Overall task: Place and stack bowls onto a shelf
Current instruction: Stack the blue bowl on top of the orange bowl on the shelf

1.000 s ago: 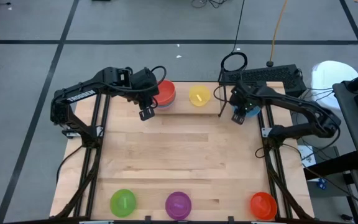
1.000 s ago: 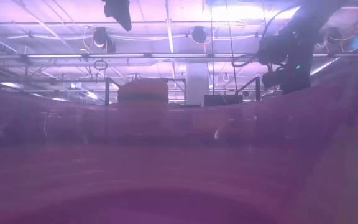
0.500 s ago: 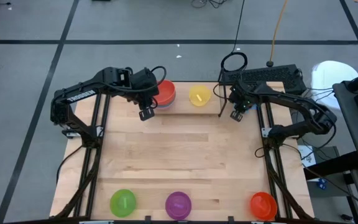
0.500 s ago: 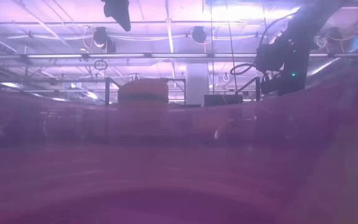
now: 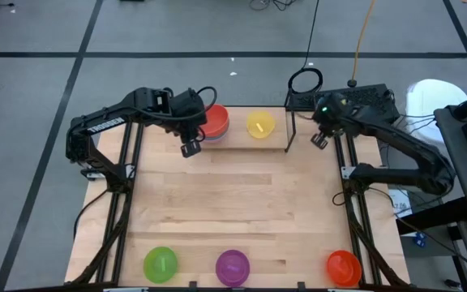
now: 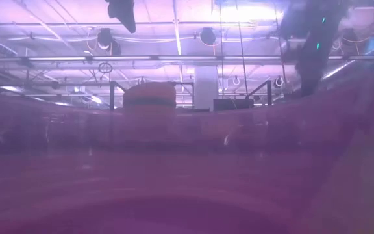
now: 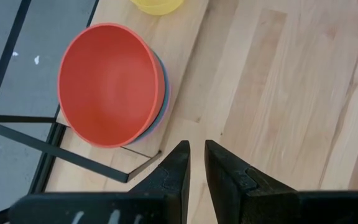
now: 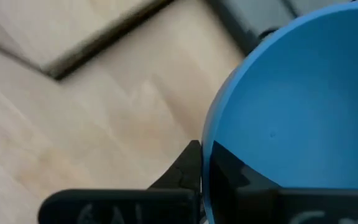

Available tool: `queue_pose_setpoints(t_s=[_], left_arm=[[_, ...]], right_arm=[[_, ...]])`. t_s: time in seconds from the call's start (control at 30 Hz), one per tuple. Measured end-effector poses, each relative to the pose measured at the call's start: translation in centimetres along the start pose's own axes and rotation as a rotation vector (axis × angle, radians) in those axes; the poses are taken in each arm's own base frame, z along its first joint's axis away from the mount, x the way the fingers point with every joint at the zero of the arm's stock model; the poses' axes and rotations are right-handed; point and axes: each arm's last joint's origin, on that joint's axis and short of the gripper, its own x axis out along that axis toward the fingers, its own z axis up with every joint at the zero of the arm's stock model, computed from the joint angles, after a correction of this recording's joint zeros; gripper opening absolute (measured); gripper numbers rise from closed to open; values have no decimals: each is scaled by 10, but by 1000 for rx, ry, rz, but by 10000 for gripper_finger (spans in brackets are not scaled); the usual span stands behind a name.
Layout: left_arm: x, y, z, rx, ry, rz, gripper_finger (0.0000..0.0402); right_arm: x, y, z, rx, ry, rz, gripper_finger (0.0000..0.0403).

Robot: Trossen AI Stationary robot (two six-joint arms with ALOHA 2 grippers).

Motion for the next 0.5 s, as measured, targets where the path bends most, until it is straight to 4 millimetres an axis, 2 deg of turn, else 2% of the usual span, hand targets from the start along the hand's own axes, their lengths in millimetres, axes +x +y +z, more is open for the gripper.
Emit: queue_pose_setpoints(t_s=[0.27,0.4,0.5], left_arm=[[0,0,-2,-11,23,2,56],[0,0,-3,-17,32,3,56],[0,1,-3,-21,34,15,56]], right_arm=[[-97,-14,35,-54,-271,3,1],[-123,-10,58,-124,-317,32,1],[-127,0,77,-182,-323,64,0]])
